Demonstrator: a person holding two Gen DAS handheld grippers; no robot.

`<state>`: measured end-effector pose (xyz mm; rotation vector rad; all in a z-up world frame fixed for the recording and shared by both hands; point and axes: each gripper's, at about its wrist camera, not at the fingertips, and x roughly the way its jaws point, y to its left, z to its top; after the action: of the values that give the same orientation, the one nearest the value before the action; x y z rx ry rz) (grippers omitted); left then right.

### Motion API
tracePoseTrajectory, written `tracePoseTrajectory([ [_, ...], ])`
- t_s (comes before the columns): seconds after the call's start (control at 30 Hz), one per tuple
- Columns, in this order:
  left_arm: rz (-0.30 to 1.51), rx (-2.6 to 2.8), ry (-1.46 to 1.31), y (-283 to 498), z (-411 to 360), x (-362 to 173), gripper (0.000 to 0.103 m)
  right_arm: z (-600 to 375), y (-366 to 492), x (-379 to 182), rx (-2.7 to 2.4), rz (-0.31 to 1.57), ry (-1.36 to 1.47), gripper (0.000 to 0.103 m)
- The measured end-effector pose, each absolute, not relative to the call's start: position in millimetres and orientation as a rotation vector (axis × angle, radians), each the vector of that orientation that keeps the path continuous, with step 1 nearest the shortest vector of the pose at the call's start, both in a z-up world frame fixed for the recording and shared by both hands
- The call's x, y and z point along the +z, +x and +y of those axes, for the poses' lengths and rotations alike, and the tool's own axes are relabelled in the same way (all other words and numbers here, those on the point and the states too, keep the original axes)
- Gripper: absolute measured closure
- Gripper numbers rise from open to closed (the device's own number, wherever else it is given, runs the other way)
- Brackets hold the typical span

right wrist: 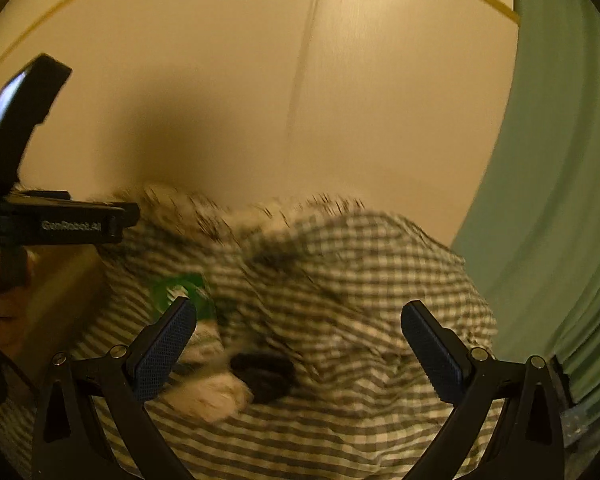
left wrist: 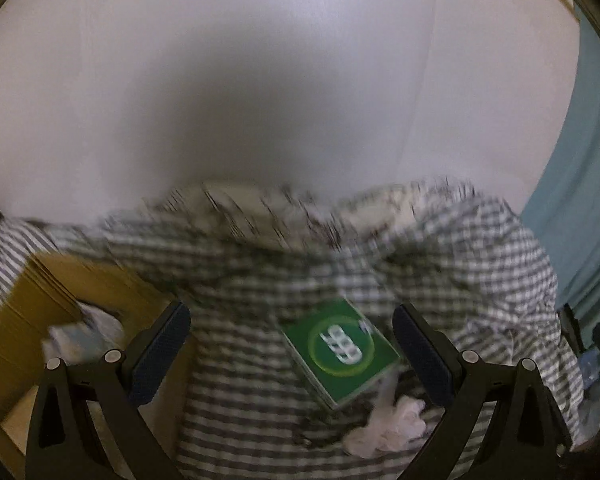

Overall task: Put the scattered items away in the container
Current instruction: 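Withdraw both tools from the box toward the green medicine box, then grasp the green medicine box with the left tool while the right tool grasps the black cup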

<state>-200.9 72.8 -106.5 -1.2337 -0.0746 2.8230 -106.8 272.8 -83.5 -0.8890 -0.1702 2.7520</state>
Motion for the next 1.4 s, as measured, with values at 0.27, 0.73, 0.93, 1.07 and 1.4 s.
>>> tracePoseTrajectory([
  [0.27,-0.177,2.711,-1.417,-225,92,-155,0.000,307,-116,-126,2.690,-0.077,-1.074,0.007],
  [0.73,-0.298,2.663,-1.701,-259,107,-209,0.000,330,-150,-185,2.612,0.029,-1.259,0.022],
  [0.93,-0.299,2.636,-1.699,-248,104,-222,0.000,333,-161,-201,2.595,0.023,-1.337,0.035],
  [1.07,-0.183,2.660,-1.640,-232,107,-222,0.000,331,-163,-210,2.590,-0.003,-1.368,0.037],
  [1.4,0.014,2.603,-1.473,-166,115,-229,0.014,327,-148,-220,2.579,0.057,-1.465,0.043],
])
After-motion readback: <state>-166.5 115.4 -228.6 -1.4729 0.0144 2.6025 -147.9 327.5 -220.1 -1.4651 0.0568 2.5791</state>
